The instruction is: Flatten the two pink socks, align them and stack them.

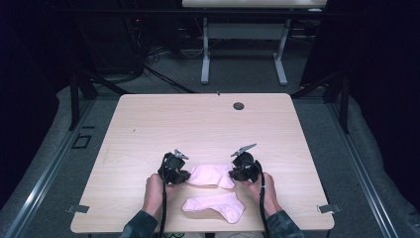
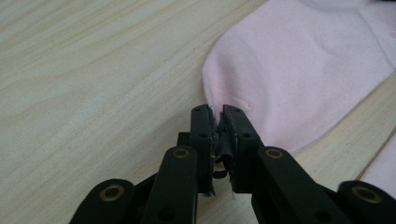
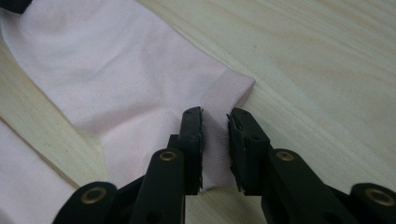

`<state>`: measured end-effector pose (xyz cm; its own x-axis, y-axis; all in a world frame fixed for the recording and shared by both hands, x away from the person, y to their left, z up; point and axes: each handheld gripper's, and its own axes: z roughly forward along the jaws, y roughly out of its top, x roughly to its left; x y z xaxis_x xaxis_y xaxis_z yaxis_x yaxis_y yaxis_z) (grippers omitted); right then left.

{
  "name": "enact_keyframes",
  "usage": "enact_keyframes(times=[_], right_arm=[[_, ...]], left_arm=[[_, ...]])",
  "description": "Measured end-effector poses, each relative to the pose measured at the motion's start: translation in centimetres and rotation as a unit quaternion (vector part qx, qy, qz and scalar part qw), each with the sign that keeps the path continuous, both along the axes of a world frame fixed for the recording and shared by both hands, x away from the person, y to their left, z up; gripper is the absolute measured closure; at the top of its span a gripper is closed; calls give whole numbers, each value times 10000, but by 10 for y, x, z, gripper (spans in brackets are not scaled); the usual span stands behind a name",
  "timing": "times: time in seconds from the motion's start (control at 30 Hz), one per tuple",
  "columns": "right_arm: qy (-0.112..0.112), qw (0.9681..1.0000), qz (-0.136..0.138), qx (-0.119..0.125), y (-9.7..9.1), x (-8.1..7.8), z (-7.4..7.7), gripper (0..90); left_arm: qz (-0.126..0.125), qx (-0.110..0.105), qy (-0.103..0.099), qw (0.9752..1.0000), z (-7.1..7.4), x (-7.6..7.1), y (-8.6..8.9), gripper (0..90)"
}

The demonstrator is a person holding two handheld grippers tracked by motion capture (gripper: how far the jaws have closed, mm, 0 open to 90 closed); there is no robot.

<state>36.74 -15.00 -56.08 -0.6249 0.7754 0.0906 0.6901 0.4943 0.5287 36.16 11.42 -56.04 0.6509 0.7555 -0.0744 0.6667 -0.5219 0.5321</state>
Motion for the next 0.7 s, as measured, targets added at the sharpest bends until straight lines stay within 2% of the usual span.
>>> enact_keyframes(times=[0.2,0.27,0.3,0.33,0.53,0.67,0.7], right_arm=[[-45,9999,108,-20,1,-2,0,841],[-202,9998,76,0,3,-5,-2,853],[-285,9994,188,-85,2,-5,-1,857],[-316,9993,192,-55,1,-7,-2,859],[-311,9993,190,115,-4,-9,5,863],[-378,9989,157,217,-7,-13,18,863],[-381,9989,151,241,-8,-14,21,863]], left_arm=[[-27,98,-77,9999,0,-2,-2,889],[-23,145,-121,9998,0,-3,-2,893],[-41,155,-133,9998,0,-3,-2,895],[-30,146,-131,9998,1,-3,-1,895],[-25,-25,-203,9998,9,-8,2,896],[-66,-210,-263,9994,20,-12,7,896],[-89,-344,-270,9990,24,-13,9,896]])
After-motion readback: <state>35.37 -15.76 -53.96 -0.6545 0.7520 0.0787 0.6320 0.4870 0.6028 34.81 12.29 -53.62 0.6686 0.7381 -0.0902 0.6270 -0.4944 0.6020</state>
